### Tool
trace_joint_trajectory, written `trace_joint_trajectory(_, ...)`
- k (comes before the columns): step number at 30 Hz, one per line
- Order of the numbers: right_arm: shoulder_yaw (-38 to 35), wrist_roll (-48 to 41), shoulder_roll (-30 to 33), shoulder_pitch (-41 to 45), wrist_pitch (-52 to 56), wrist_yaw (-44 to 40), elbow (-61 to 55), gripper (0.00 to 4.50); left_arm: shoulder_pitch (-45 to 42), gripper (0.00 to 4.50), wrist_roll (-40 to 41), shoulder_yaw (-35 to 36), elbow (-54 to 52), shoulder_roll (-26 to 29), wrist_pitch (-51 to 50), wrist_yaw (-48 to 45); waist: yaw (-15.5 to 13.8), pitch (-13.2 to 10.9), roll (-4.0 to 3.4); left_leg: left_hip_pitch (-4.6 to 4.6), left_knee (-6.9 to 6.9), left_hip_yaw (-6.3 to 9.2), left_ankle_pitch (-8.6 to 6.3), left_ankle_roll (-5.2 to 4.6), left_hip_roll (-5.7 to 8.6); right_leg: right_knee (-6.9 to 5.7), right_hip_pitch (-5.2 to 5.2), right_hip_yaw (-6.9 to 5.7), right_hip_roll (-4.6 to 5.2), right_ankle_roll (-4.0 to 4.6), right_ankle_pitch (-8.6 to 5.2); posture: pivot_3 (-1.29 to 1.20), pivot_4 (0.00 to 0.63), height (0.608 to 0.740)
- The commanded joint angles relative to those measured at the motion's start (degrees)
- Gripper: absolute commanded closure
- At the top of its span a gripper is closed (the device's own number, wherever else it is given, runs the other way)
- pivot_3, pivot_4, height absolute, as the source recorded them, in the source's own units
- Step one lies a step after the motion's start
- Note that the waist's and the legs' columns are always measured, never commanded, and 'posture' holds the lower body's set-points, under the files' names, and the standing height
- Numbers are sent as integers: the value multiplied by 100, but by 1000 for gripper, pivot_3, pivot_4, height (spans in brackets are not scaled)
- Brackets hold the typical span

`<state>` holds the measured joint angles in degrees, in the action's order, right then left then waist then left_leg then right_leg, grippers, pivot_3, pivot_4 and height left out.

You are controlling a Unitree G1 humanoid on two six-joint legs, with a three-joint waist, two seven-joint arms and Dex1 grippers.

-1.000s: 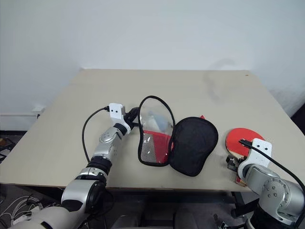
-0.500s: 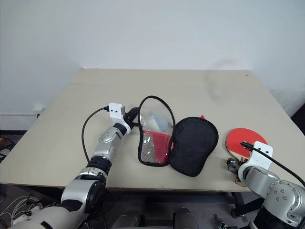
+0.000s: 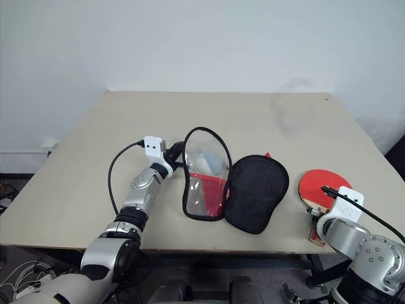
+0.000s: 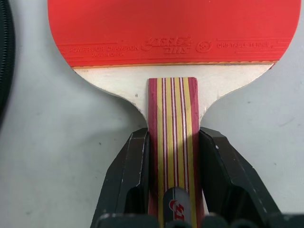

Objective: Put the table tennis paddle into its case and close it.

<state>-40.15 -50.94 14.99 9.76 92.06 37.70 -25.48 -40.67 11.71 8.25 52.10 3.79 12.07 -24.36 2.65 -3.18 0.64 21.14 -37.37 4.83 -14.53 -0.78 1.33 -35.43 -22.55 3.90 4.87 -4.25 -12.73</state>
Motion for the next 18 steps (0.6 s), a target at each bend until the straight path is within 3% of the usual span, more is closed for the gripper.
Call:
trace_joint_trajectory(1, 77, -281, 56, 182, 44, 10, -62, 3368, -168, 4500, 8, 52, -88, 62, 118, 5, 3, 0, 0, 0, 0, -1, 0, 0, 0, 2, 0, 1, 0, 0, 0, 0, 0, 740)
trace_joint_trajectory(18, -15, 224, 111, 974, 44, 91, -179, 3368, -196, 4500, 9, 49, -53, 48, 132, 22, -68, 3, -9, 69, 3, 0, 1, -2, 3, 1, -70, 4, 0, -3, 2, 0, 0, 740)
